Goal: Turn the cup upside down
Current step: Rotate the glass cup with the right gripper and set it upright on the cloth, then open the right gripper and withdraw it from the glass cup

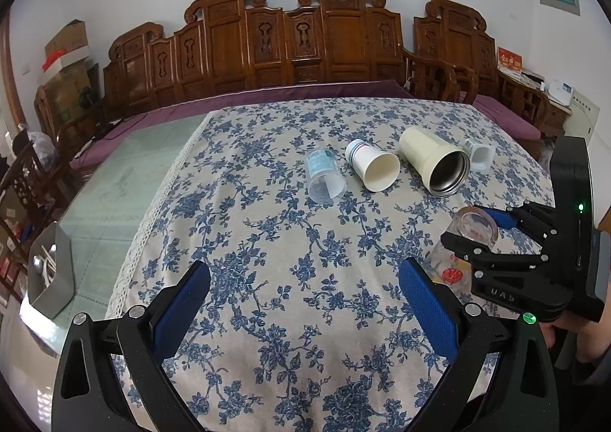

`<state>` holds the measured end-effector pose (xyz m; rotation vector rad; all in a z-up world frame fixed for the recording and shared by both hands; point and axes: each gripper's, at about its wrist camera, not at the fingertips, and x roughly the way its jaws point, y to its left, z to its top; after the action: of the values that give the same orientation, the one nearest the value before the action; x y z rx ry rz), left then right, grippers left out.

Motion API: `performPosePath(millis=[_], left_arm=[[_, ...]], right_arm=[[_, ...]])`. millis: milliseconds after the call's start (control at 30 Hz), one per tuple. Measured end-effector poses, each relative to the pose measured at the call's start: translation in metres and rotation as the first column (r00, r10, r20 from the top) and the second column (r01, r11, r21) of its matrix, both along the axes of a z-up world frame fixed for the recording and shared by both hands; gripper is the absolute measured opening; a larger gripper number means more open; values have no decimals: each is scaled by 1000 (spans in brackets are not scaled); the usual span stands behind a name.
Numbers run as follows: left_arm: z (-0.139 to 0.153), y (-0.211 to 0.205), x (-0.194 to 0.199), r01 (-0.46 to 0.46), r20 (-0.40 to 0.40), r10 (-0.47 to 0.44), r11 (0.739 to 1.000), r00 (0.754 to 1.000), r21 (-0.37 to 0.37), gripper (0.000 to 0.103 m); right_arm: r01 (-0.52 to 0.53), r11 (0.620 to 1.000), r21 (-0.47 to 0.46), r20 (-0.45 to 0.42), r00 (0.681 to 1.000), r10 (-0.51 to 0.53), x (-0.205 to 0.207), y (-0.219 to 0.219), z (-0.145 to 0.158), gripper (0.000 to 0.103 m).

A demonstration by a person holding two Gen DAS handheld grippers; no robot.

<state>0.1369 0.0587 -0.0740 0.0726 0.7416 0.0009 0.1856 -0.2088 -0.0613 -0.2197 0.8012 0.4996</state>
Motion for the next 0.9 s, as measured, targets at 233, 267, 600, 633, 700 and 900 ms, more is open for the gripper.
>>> performPosePath(millis=[233,267,600,633,700,900], left_arm=[[2,-3,-2,1,4,-1,1000,1000,4,95],[2,-3,-3,1,4,-1,1000,1000,4,95],[5,-8,-9,0,11,0,1000,1000,8,95],[5,-8,-10,-1,13,1,1000,1000,7,95],[6,-9,-12,-3,15,3,1000,1000,4,95],[8,-14,-18,-4,21,4,1000,1000,-16,95]], right_arm=[[-3,1000,18,-4,1000,3,-7,-4,1,57],[-4,1000,24,-6,1000,4,-9,-5,1,57],[19,991,131,-82,997,-8,-8,-17,-2,60],[22,990,136,-88,996,-10,-9,-18,-2,60],[30,988,153,-95,995,-15,-11,-23,0,62],[84,977,195,-81,994,-70,-29,-47,19,75]])
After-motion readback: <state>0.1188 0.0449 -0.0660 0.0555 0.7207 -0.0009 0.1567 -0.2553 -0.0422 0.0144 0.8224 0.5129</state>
